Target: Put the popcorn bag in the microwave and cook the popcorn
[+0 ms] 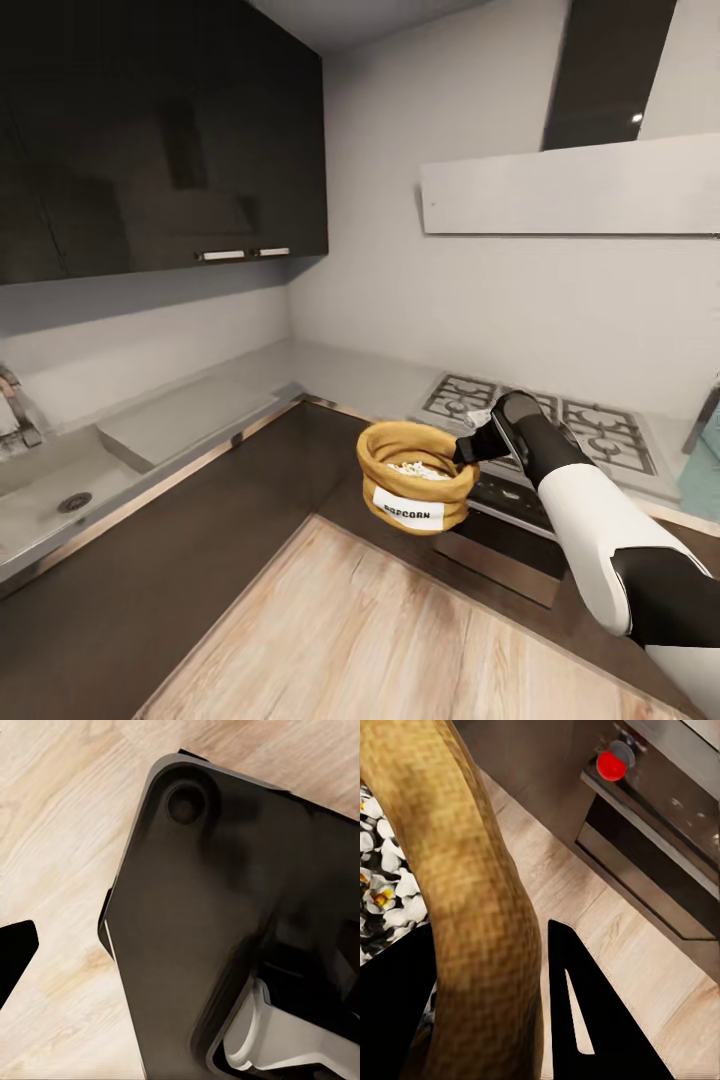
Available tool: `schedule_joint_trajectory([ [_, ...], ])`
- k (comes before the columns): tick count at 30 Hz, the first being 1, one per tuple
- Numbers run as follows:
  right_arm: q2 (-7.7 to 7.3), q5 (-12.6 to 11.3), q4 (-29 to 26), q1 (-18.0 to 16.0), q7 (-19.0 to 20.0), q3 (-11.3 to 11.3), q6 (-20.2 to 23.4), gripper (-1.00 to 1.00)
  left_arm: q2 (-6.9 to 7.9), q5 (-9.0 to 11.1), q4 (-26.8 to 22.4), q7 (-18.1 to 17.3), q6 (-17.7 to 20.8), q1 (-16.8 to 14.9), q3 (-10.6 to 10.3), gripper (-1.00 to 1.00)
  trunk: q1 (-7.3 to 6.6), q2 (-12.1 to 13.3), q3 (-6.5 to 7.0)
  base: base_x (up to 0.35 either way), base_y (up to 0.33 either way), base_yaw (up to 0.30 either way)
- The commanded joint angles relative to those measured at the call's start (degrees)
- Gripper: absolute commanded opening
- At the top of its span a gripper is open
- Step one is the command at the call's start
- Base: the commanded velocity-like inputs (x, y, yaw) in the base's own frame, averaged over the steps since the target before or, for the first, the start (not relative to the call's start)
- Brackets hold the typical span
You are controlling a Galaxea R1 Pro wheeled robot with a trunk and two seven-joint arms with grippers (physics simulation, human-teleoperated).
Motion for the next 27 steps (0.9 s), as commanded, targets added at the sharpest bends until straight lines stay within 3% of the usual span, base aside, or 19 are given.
schedule_joint_trajectory([
  [1,-0.07,0.5,-0.1,0.0,0.5,0.3,0.1,-1.0,-0.09,0.2,0.0,0.2,-0.2,0.0,0.0,1.0,-0.02,-0.1,-0.12,-0.348,0.0,-0.054],
  [17,-0.15,0.6,-0.1,0.0,0.4,0.3,0.1,-1.0,-0.12,0.1,0.0,0.1,-0.2,0.0,0.0,1.0,-0.02,-0.1,0.58,-0.305,0.144,-0.24],
  [27,-0.88,0.6,-0.1,0.0,0.5,0.2,0.1,-1.0,0.15,0.3,-0.1,-0.4,-0.2,0.0,0.1,1.0,-0.02,-0.1,1.09,-0.039,0.017,-0.255],
])
